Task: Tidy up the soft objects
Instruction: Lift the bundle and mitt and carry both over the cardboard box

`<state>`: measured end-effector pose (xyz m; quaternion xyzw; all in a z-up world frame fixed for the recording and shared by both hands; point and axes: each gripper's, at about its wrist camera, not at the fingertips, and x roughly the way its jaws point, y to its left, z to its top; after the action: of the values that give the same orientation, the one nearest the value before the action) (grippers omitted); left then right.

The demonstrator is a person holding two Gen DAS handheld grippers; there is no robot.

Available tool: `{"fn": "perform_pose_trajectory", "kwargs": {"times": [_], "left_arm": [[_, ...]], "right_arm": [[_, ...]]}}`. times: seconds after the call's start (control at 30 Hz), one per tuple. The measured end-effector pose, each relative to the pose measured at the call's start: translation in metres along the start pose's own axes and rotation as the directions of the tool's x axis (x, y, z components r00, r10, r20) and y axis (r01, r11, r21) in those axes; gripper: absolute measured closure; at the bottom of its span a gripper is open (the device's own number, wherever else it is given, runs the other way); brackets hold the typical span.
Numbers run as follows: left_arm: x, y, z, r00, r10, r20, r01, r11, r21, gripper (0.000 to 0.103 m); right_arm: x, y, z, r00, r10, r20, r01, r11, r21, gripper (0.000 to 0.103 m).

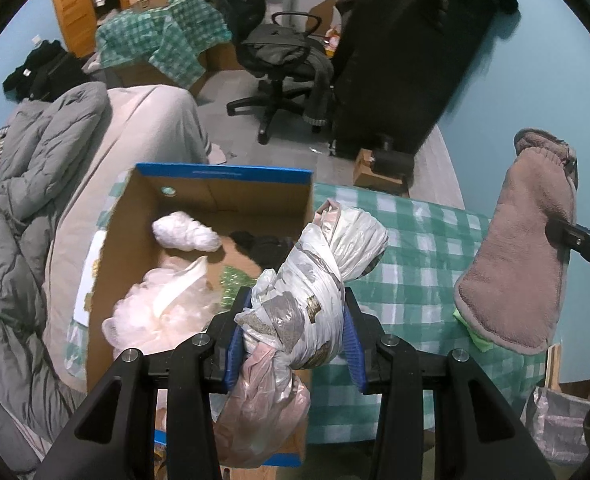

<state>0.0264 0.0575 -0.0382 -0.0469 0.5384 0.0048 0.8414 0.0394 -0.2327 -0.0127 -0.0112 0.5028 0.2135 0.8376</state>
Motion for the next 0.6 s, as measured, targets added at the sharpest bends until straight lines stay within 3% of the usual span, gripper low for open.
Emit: {"fn": "perform_pose_trajectory", "kwargs": {"times": [0.6], "left_arm": [[-0.009,0.076,-0.015,0.998,0.062,0.003,-0.061,0.988,-0.140,0.060]], "right_arm": [[0.045,0.101,0.033,0.990,0.136,-0.047,-0.142,0.975,-0.172,0.092]]}}
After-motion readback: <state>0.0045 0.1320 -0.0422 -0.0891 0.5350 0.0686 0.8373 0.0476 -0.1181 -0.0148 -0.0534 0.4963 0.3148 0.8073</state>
